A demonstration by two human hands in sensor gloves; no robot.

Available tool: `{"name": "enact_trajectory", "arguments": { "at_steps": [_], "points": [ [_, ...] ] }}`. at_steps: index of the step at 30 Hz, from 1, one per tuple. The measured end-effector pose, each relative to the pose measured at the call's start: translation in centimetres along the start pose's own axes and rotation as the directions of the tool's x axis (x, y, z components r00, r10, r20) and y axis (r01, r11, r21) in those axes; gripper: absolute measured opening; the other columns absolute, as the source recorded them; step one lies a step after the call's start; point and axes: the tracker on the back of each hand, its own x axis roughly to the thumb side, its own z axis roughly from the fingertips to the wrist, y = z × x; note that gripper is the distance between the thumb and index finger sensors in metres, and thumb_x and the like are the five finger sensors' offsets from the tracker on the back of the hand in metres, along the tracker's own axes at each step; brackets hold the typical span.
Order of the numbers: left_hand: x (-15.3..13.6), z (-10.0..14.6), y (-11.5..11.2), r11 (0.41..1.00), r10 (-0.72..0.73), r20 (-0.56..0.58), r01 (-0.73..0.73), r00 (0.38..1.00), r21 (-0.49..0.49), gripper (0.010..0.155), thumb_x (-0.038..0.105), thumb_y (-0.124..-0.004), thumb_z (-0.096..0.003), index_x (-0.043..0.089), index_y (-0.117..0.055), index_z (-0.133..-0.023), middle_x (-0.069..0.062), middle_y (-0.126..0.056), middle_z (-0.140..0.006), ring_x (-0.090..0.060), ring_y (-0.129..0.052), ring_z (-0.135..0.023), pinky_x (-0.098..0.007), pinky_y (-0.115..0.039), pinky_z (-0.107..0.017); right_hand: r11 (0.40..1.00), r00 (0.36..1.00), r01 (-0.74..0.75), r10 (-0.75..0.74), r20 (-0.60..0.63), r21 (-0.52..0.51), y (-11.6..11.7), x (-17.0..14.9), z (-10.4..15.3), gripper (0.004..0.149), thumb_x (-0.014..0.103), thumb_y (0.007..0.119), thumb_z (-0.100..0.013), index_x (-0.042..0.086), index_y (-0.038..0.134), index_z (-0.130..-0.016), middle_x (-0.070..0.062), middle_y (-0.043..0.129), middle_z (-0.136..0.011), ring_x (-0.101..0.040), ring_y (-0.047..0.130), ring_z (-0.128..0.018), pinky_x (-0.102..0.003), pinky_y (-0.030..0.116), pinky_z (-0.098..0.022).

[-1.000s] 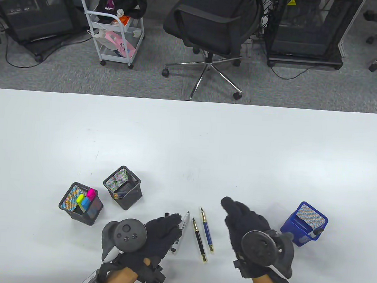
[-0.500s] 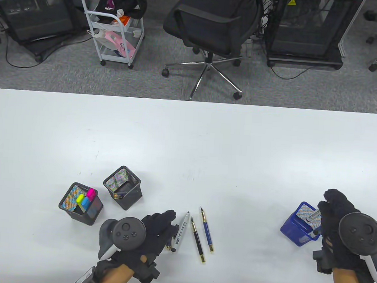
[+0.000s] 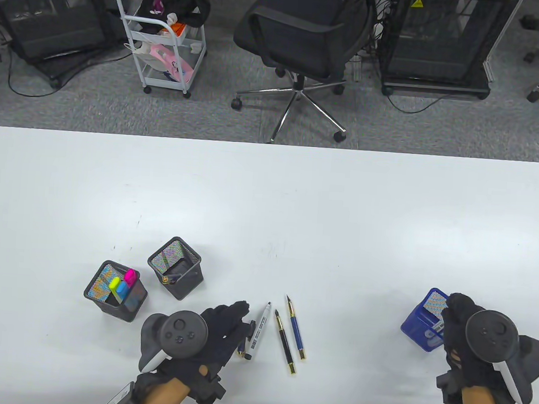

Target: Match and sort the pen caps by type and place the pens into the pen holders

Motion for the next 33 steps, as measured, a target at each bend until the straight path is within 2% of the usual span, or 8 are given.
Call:
{"name": "enact_trajectory", "arguments": {
  "at_steps": [2,14,19,23,27,29,33],
  "points": [
    [0.0,0.0,0.0,1.0,0.001,0.0,-0.001,1.0,0.001,0.063,0.045,-0.074,-0.0476,0.005,-0.08,-0.096,-0.026,-0.094,-0.084,-0.04,-0.103,-0.059,-0.064,-0.081,-0.046,0.999,1.0,-0.006,0.006,-0.008,0.031,0.3,-0.1,0.0,0.04,0.032,0.084,-0.047,0.021,0.082,-0.086,-0.011,0.099,-0.082,-0.038,0.09,-0.084,-0.06,0.075,-0.06],
    [-0.1,0.0,0.1,1.0,0.006,-0.005,-0.006,1.0,0.004,0.064,0.045,-0.074,-0.0475,0.005,-0.079,-0.097,-0.026,-0.093,-0.085,-0.04,-0.102,-0.061,-0.065,-0.08,-0.046,0.998,0.999,-0.046,0.046,0.004,0.048,0.4,0.6,0.2,0.044,0.031,0.086,-0.046,0.019,0.081,-0.088,-0.013,0.098,-0.084,-0.039,0.089,-0.086,-0.061,0.074,-0.061],
    [-0.1,0.0,0.2,1.0,0.006,-0.005,-0.006,1.0,0.008,0.064,0.045,-0.074,-0.0476,0.005,-0.079,-0.097,-0.026,-0.093,-0.085,-0.04,-0.102,-0.061,-0.065,-0.08,-0.047,0.999,0.999,-0.038,0.038,0.025,0.004,-0.5,1.2,0.5,0.046,0.031,0.086,-0.046,0.019,0.079,-0.09,-0.013,0.095,-0.086,-0.04,0.087,-0.087,-0.062,0.073,-0.061],
    [-0.2,0.0,0.3,1.0,0.014,-0.009,-0.013,1.0,0.015,0.064,0.045,-0.074,-0.0476,0.006,-0.079,-0.097,-0.026,-0.093,-0.085,-0.04,-0.102,-0.061,-0.065,-0.08,-0.047,0.998,0.996,0.003,0.001,0.085,-0.057,-2.3,3.3,1.1,0.06,0.035,0.091,-0.044,0.016,0.071,-0.097,-0.017,0.087,-0.093,-0.044,0.079,-0.092,-0.063,0.069,-0.063],
    [-0.1,-0.1,0.4,1.0,0.013,-0.005,-0.013,1.0,0.018,0.064,0.045,-0.074,-0.0477,0.006,-0.079,-0.097,-0.026,-0.093,-0.085,-0.04,-0.102,-0.062,-0.065,-0.08,-0.047,0.993,0.982,0.041,-0.02,0.188,-0.107,-3.8,7.0,2.2,0.067,0.037,0.092,-0.043,0.014,0.065,-0.1,-0.019,0.084,-0.095,-0.045,0.077,-0.092,-0.061,0.071,-0.062],
    [-0.1,0.0,0.3,1.0,0.013,-0.006,-0.013,1.0,0.015,0.064,0.045,-0.074,-0.0476,0.006,-0.079,-0.097,-0.026,-0.093,-0.085,-0.04,-0.102,-0.061,-0.065,-0.08,-0.047,0.993,0.974,0.051,-0.027,0.225,-0.103,-3.9,8.8,2.7,0.068,0.038,0.092,-0.043,0.013,0.065,-0.101,-0.02,0.084,-0.095,-0.046,0.079,-0.091,-0.059,0.073,-0.06],
    [-0.4,0.0,0.4,1.0,0.018,-0.015,-0.017,1.0,0.013,0.063,0.045,-0.074,-0.0477,0.006,-0.079,-0.097,-0.026,-0.093,-0.085,-0.041,-0.102,-0.062,-0.065,-0.08,-0.047,0.998,0.959,0.054,-0.043,0.28,-0.033,-2.4,12.3,3.6,0.069,0.039,0.092,-0.043,0.011,0.065,-0.101,-0.021,0.085,-0.093,-0.046,0.085,-0.085,-0.055,0.078,-0.055]
  ]
}}
